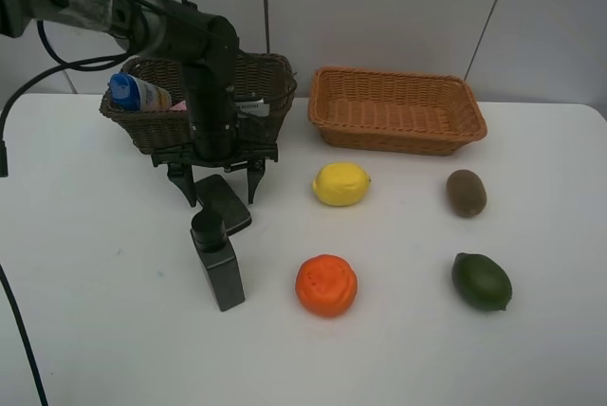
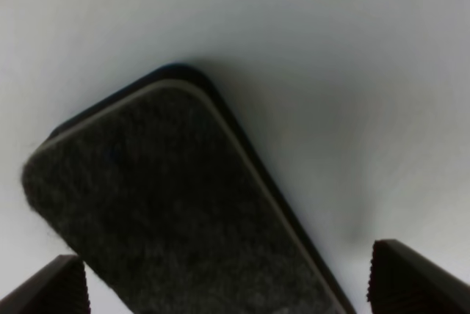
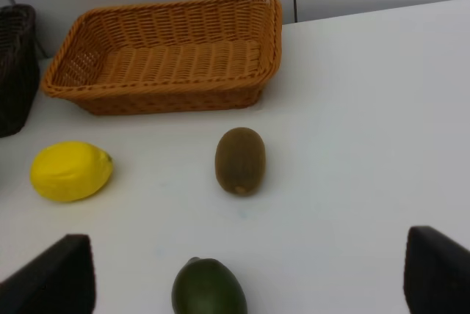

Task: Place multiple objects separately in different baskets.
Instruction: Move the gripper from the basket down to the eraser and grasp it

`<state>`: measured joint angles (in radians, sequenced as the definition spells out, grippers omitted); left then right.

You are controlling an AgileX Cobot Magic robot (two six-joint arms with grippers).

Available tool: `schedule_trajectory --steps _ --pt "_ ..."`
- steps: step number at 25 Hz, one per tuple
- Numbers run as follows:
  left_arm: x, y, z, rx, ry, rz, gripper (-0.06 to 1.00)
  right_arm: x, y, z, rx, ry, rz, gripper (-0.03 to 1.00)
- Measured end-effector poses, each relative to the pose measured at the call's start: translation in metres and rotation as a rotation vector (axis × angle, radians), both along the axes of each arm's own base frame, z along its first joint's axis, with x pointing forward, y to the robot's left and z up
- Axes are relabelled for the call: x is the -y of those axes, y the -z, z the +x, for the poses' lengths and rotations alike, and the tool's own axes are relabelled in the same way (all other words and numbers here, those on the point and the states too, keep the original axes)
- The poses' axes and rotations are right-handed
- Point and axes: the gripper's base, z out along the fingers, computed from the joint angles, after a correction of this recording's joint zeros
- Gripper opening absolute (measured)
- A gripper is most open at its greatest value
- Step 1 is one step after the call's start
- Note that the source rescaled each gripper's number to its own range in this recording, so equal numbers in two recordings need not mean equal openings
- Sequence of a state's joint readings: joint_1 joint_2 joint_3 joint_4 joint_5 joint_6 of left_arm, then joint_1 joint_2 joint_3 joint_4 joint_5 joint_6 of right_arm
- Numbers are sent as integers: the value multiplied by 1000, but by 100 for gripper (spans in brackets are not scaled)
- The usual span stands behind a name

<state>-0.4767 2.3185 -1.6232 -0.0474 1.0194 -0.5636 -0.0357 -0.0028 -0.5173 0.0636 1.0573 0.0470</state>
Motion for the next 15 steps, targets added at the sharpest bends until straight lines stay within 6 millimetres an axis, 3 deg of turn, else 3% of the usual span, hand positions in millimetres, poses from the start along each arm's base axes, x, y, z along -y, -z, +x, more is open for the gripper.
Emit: schedule_trajectory --steps 3,4,6,7,15 --pt "1 1 0 7 7 -5 94 0 0 0 0 0 0 100" --pt "1 3 -1 -1 19 -3 88 0 0 0 0 0 0 100" --pt "4 9 -4 -20 34 2 63 0 0 0 0 0 0 100" --pt "4 9 -4 -24 35 4 60 0 0 0 0 0 0 100" --pt "4 7 -5 -25 38 2 61 0 0 0 0 0 0 100"
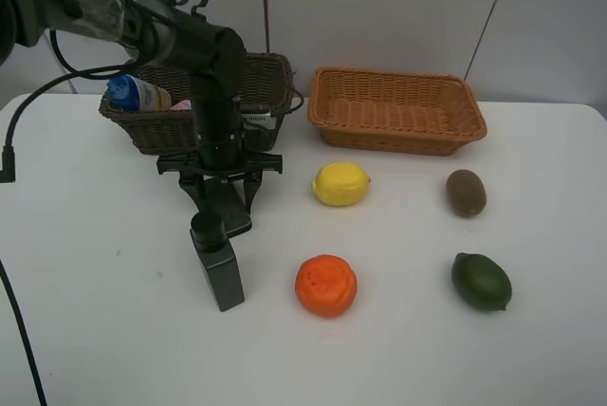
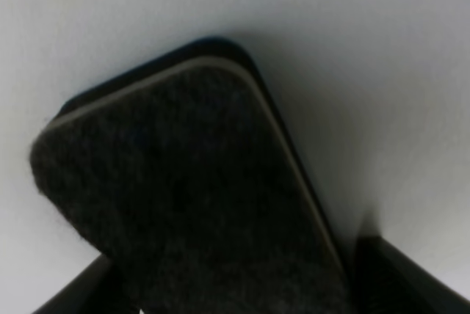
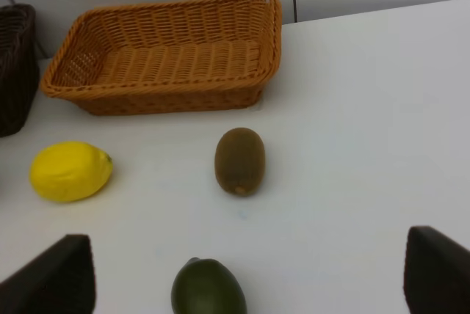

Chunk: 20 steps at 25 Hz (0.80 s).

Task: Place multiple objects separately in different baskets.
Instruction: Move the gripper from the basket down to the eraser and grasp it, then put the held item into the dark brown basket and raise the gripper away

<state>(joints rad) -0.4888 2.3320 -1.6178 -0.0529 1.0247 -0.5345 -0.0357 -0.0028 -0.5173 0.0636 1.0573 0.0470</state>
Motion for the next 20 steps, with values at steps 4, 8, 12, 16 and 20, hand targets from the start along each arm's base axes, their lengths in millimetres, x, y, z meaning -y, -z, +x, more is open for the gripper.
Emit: schedule_trajectory --steps 4,8,12,16,20 --pt "0 -7 0 16 0 -9 60 0 0 0 0 0 0 100" --pt "2 -35 4 105 7 -61 59 0 0 0 0 0 0 100" --pt "5 -82 3 203 55 -159 59 0 0 0 0 0 0 100" --pt "7 -131 -2 330 109 -266 57 0 0 0 0 0 0 100" --pt "4 -166 4 554 219 -320 57 0 0 0 0 0 0 100"
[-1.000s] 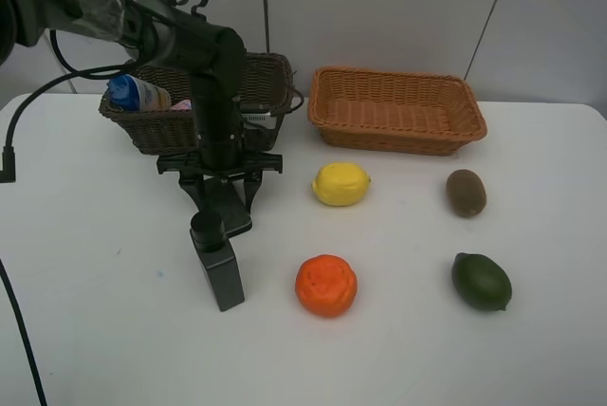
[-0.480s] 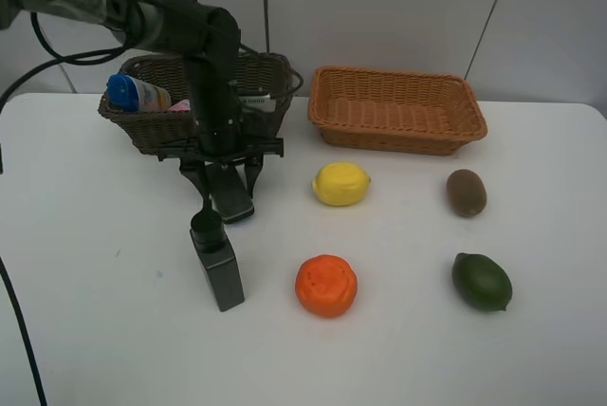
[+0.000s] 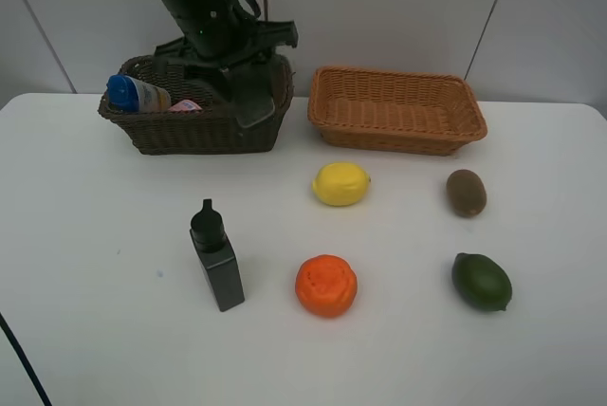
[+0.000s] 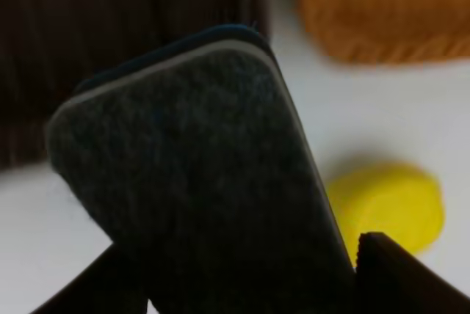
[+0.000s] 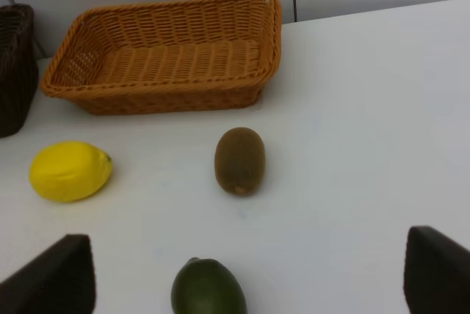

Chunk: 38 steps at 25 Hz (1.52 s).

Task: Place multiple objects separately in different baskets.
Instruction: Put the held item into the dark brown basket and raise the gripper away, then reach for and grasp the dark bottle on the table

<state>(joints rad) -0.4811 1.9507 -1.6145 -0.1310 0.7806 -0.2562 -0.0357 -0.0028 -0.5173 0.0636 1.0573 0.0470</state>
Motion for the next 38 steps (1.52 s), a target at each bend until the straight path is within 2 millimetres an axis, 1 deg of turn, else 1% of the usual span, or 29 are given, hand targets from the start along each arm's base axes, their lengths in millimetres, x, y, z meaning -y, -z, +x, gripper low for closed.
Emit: schedule_trajectory --steps 3,6,9,11,12,14,16,17,20,23,25,29,31,32,35,38 --pt "-11 -17 23 243 18 -10 57 0 0 0 0 0 0 100" --pt "-34 -22 45 383 -42 -21 56 0 0 0 0 0 0 100" --pt "-60 -13 63 418 -95 4 56 0 0 0 0 0 0 100" --pt "-76 0 72 399 -119 32 56 0 0 0 0 0 0 100" --pt "-83 5 75 386 -131 42 59 0 0 0 0 0 0 100" --pt "-91 15 79 354 -146 56 83 0 0 0 0 0 0 100" --pt "-92 19 79 335 -147 63 92 0 0 0 0 0 0 100" --pt "-92 19 79 332 -147 64 94 0 0 0 0 0 0 100" --pt "-90 17 77 319 -158 41 96 0 0 0 0 0 0 100" --pt "-88 9 70 235 -176 5 96 0 0 0 0 0 0 100" --pt "-87 -1 62 153 -173 -5 96 0 0 0 0 0 0 100" --pt "-86 -17 39 -106 -142 14 96 0 0 0 0 0 0 100" --pt "-85 -16 26 -243 -134 46 96 0 0 0 0 0 0 100" --pt "-85 -16 23 -273 -136 55 96 0 0 0 0 0 0 100" --pt "-76 -18 14 -294 -127 64 96 0 0 0 0 0 0 100" --pt "-57 -27 -4 -286 -76 69 96 0 0 0 0 0 0 100"
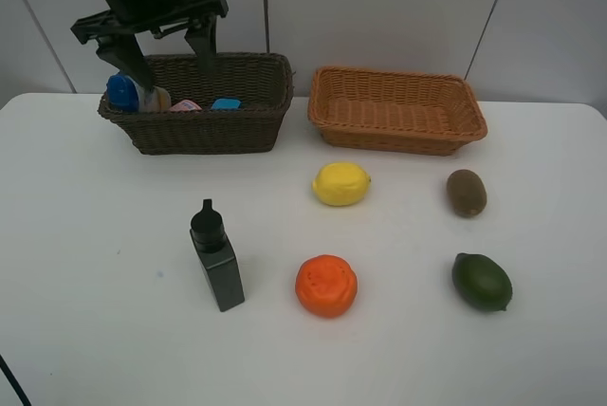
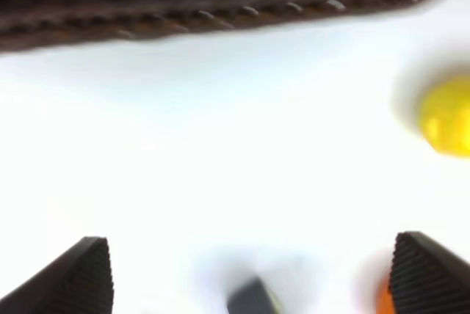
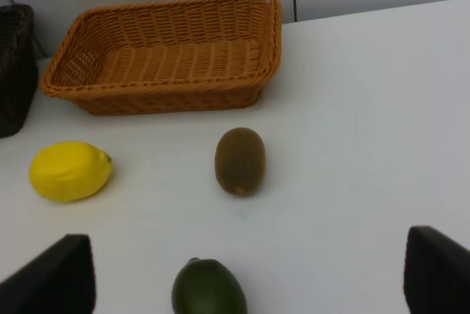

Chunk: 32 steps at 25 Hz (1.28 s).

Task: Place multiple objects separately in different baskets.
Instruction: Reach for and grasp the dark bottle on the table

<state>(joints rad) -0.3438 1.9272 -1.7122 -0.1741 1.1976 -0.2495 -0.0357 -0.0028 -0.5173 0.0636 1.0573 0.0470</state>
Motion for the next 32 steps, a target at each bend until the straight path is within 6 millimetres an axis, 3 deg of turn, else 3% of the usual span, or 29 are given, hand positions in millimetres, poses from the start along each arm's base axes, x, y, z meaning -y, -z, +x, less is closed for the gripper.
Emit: schedule_trajectory --steps 5,9,18,23,32 --pt "36 -12 -54 -19 94 2 96 0 0 0 0 0 0 100" --pt "49 -11 -94 -39 125 58 96 0 0 0 0 0 0 100" --pt "59 34 -157 -156 59 250 96 0 0 0 0 0 0 100" --pt "63 55 -166 -126 27 227 96 0 0 0 0 0 0 100" --pt "72 86 -154 -61 -5 187 96 0 0 0 0 0 0 100"
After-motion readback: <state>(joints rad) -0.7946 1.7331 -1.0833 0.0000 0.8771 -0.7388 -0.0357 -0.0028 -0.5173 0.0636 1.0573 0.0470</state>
